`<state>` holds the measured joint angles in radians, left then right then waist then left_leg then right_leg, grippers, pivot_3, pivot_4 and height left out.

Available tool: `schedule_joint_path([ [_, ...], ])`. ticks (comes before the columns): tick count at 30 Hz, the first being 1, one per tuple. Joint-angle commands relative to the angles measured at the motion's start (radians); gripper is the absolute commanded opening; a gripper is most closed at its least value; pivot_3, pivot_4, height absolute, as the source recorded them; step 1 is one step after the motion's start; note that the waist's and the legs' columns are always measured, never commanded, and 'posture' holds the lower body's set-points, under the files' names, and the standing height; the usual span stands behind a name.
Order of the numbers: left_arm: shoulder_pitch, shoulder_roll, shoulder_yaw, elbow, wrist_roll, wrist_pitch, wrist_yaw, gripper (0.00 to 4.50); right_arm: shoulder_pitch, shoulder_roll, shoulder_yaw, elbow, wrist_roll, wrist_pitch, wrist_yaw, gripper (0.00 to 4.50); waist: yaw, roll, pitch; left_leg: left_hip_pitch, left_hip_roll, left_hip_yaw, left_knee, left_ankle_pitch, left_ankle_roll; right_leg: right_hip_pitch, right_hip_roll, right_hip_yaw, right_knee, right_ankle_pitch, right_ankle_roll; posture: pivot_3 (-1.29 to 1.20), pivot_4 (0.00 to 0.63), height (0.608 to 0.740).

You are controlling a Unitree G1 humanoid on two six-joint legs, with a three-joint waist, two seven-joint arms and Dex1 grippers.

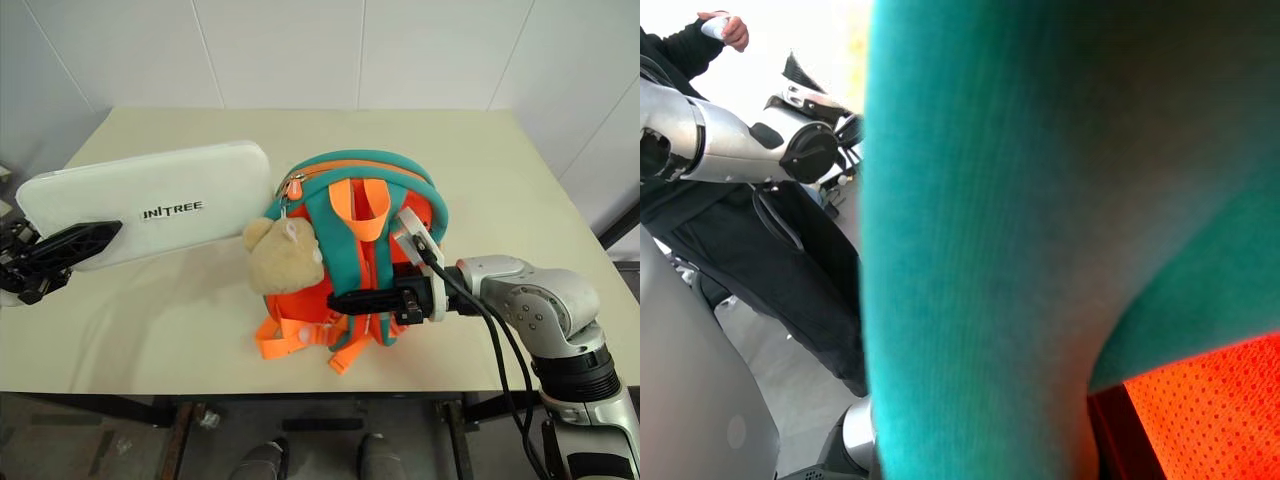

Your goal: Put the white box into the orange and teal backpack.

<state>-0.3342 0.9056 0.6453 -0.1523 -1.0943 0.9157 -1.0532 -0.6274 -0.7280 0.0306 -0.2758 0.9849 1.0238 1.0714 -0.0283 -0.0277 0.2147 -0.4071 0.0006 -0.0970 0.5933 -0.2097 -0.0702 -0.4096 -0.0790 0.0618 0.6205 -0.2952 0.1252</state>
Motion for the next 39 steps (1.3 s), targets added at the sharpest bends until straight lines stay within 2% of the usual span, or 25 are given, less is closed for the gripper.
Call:
schedule_joint_path([
  [1, -0.025, 0.039, -0.038, -0.026, -0.019, -0.011, -0.061, 1.35, 0.000, 0.011, -0.016, -0.017, 0.002, -0.020, 0.010, 0.03, 0.000, 0.000, 0.000, 0.000, 0.000, 0.000, 0.000, 0.000, 0.000, 0.000, 0.000, 0.000, 0.000, 0.000, 0.000, 0.00, 0.150, 0.740],
  [6, -0.052, 0.107, -0.149, 0.015, 0.072, -0.069, -0.170, 1.35, 0.000, 0.027, -0.009, -0.014, -0.012, -0.025, 0.011, 0.03, -0.001, 0.000, 0.000, 0.000, 0.000, 0.000, 0.000, 0.000, 0.000, 0.000, 0.000, 0.000, 0.000, 0.000, -0.001, 0.00, 0.150, 0.740],
  [10, -0.093, 0.154, -0.262, 0.065, 0.235, -0.214, -0.238, 1.35, -0.002, 0.036, -0.006, -0.010, -0.023, -0.030, 0.017, 0.03, -0.001, 0.000, 0.000, 0.000, 0.000, 0.000, 0.000, 0.000, 0.000, 0.000, 0.000, 0.000, 0.000, -0.002, -0.003, 0.00, 0.150, 0.740],
  [13, -0.145, 0.161, -0.357, 0.102, 0.359, -0.318, -0.247, 1.35, -0.007, 0.044, -0.005, -0.008, -0.031, -0.031, 0.018, 0.03, -0.001, 0.000, 0.000, 0.000, 0.000, 0.000, -0.001, 0.000, 0.000, 0.000, 0.000, 0.000, 0.000, -0.002, -0.003, 0.00, 0.150, 0.740],
  [16, -0.191, 0.142, -0.415, 0.116, 0.413, -0.357, -0.236, 1.35, -0.008, 0.050, -0.007, -0.007, -0.035, -0.033, 0.019, 0.03, -0.001, 0.000, 0.000, 0.000, 0.000, 0.000, -0.001, 0.000, 0.000, 0.000, 0.000, 0.000, 0.000, -0.001, -0.002, 0.00, 0.150, 0.740],
  [19, -0.283, 0.088, -0.494, 0.093, 0.450, -0.305, -0.129, 1.35, -0.009, 0.057, -0.006, -0.007, -0.038, -0.036, 0.015, 0.03, -0.001, 0.000, 0.000, 0.000, 0.000, 0.000, -0.001, 0.000, 0.000, 0.000, 0.001, 0.000, 0.000, 0.000, 0.001, 0.00, 0.150, 0.740],
  [22, -0.411, -0.036, -0.592, 0.060, 0.454, -0.250, -0.048, 1.35, -0.006, 0.065, -0.003, -0.011, -0.041, -0.038, 0.011, 0.03, 0.007, 0.000, 0.000, 0.000, 0.000, -0.001, 0.001, 0.000, 0.000, 0.001, 0.001, 0.000, 0.001, 0.003, 0.007, 0.00, 0.150, 0.740],
  [26, -0.505, -0.147, -0.669, 0.083, 0.433, -0.179, -0.067, 1.35, -0.007, 0.078, -0.004, -0.013, -0.044, -0.037, 0.002, 0.03, 0.002, -0.001, 0.001, -0.003, -0.001, -0.001, 0.004, 0.000, 0.001, 0.001, 0.001, 0.000, 0.001, 0.005, 0.010, 0.00, 0.150, 0.740],
  [30, -0.552, -0.274, -0.756, 0.167, 0.517, -0.256, -0.067, 1.35, -0.001, 0.091, -0.008, -0.022, -0.045, -0.038, -0.012, 0.03, -0.004, -0.001, 0.001, -0.002, -0.001, -0.001, 0.003, 0.000, 0.001, -0.001, 0.001, 0.000, 0.003, 0.005, 0.010, 0.00, 0.150, 0.740],
  [36, -0.547, -0.348, -0.809, 0.225, 0.620, -0.365, -0.071, 1.35, 0.011, 0.100, -0.017, -0.038, -0.043, -0.042, -0.038, 0.03, 0.001, -0.001, 0.001, -0.002, -0.001, -0.001, 0.004, 0.000, 0.001, -0.001, 0.001, 0.000, 0.003, 0.004, 0.009, 0.00, 0.150, 0.740],
  [38, -0.542, -0.351, -0.806, 0.222, 0.639, -0.385, -0.074, 2.09, 0.015, 0.101, -0.022, -0.041, -0.040, -0.042, -0.046, 0.03, 0.001, -0.001, 0.001, -0.002, -0.001, -0.001, 0.004, 0.000, 0.001, 0.000, 0.001, 0.000, 0.003, 0.004, 0.009, 0.00, 0.150, 0.740],
  [39, -0.537, -0.344, -0.790, 0.213, 0.633, -0.385, -0.076, 2.31, 0.021, 0.100, -0.024, -0.045, -0.039, -0.042, -0.050, 0.03, 0.001, -0.001, 0.001, -0.002, -0.001, -0.001, 0.004, 0.000, 0.001, 0.000, 0.001, 0.000, 0.003, 0.004, 0.009, 0.00, 0.150, 0.740],
])
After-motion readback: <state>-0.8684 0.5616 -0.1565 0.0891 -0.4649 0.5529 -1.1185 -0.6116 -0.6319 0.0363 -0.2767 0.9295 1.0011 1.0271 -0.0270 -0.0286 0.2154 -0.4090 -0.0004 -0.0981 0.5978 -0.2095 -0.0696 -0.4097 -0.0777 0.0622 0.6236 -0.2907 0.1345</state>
